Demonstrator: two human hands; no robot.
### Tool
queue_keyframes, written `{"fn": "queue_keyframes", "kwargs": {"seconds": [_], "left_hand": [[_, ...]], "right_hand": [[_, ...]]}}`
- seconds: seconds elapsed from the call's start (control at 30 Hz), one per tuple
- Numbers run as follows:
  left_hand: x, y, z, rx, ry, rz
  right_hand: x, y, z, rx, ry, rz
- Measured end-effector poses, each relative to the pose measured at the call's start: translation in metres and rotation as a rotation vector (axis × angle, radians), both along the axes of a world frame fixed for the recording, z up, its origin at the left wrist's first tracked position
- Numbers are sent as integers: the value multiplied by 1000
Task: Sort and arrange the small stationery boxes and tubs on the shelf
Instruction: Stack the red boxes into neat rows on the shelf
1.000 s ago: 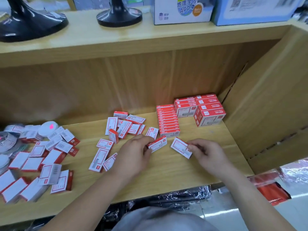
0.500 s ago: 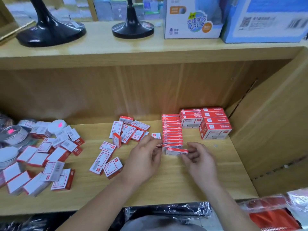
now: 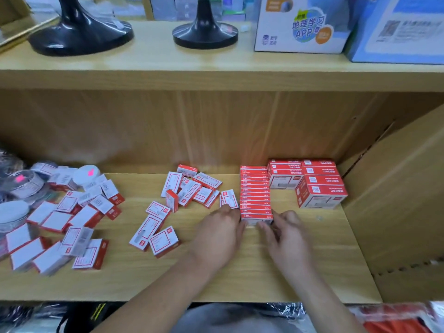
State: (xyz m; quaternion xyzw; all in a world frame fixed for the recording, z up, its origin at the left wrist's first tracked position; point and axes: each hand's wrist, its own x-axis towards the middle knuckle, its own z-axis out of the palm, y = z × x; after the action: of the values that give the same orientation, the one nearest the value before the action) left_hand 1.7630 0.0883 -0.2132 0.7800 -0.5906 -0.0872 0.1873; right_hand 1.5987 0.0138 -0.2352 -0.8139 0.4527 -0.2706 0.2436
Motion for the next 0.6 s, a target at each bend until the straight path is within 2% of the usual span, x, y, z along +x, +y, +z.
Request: {"fn": "queue_keyframes", "kwargs": {"seconds": [0.1, 0.2, 0.33, 0.43, 0.53, 0.6], "left_hand": [[-4, 0, 0, 13, -38, -8], [-1, 1, 7, 37, -26, -31], [18, 25, 24, -125, 131, -84], [54, 49, 32, -248, 121, -12], [105, 57, 34, -264, -3, 154], [130, 56, 33, -161, -51, 185]], "right_hand": [[1, 4, 2, -64, 40, -12], [-1, 4, -2, -11, 16, -7], [-8, 7, -1, 226, -244, -133], [-3, 19, 29, 124, -336, -203], [35, 25, 64, 38, -316, 26], [75, 21, 75, 35, -224, 165]]}}
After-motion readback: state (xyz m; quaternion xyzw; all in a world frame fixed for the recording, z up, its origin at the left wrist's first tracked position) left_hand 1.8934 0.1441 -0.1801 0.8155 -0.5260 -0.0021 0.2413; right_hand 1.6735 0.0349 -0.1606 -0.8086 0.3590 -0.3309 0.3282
